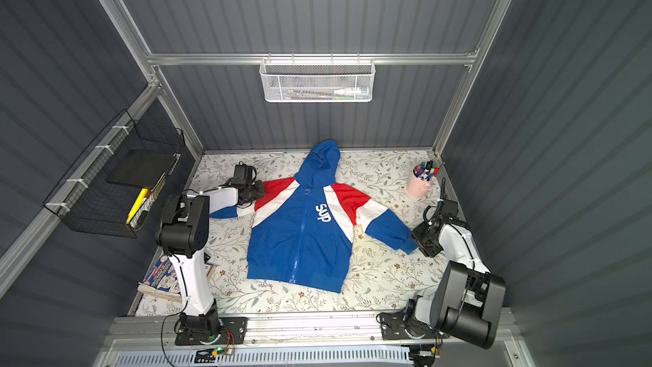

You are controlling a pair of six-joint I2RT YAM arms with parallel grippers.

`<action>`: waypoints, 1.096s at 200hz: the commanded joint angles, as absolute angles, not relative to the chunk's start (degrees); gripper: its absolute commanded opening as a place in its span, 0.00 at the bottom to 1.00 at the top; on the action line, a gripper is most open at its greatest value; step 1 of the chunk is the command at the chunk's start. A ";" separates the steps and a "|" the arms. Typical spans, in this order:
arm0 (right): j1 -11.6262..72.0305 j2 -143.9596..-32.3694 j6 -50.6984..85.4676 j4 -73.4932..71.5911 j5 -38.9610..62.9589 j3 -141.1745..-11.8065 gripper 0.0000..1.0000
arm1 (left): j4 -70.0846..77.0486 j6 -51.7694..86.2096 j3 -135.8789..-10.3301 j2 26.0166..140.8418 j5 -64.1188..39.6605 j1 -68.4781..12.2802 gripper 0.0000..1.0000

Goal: Unzip the jacket
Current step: Flatten out the jacket at the center of the board.

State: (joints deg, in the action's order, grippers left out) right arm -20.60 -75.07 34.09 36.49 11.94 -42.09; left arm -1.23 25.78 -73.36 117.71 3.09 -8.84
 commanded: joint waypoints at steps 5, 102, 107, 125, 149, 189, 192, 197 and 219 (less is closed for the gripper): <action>-20.77 -76.83 34.10 37.75 12.70 -42.42 0.49 | -9.94 26.19 -70.79 118.91 5.29 -7.73 0.21; -20.76 -82.41 35.54 31.64 19.67 -42.19 0.33 | -9.93 25.75 -70.84 119.25 4.97 -7.73 0.22; -20.74 -82.28 35.74 31.60 19.81 -42.19 0.31 | -9.92 25.75 -70.85 119.20 5.08 -7.74 0.22; -20.74 -80.61 36.55 31.15 19.70 -42.33 0.22 | -10.00 25.75 -70.88 119.14 5.31 -7.75 0.22; -20.74 -76.23 37.17 31.11 18.65 -42.97 0.06 | -10.19 25.75 -70.70 118.87 5.81 -7.74 0.22; -20.82 -67.86 37.46 34.21 9.73 -45.99 0.00 | -10.47 26.52 -70.16 117.98 6.23 -7.58 0.22; -20.75 -67.34 37.38 34.39 8.76 -46.09 0.00 | -10.50 26.62 -70.07 117.83 6.24 -7.64 0.22; -20.81 -66.49 37.36 34.57 7.25 -46.35 0.00 | -10.46 26.84 -69.76 117.49 6.19 -7.63 0.22; -20.87 -65.27 36.75 35.61 1.28 -47.56 0.00 | -9.90 27.67 -67.81 115.88 5.59 -7.32 0.22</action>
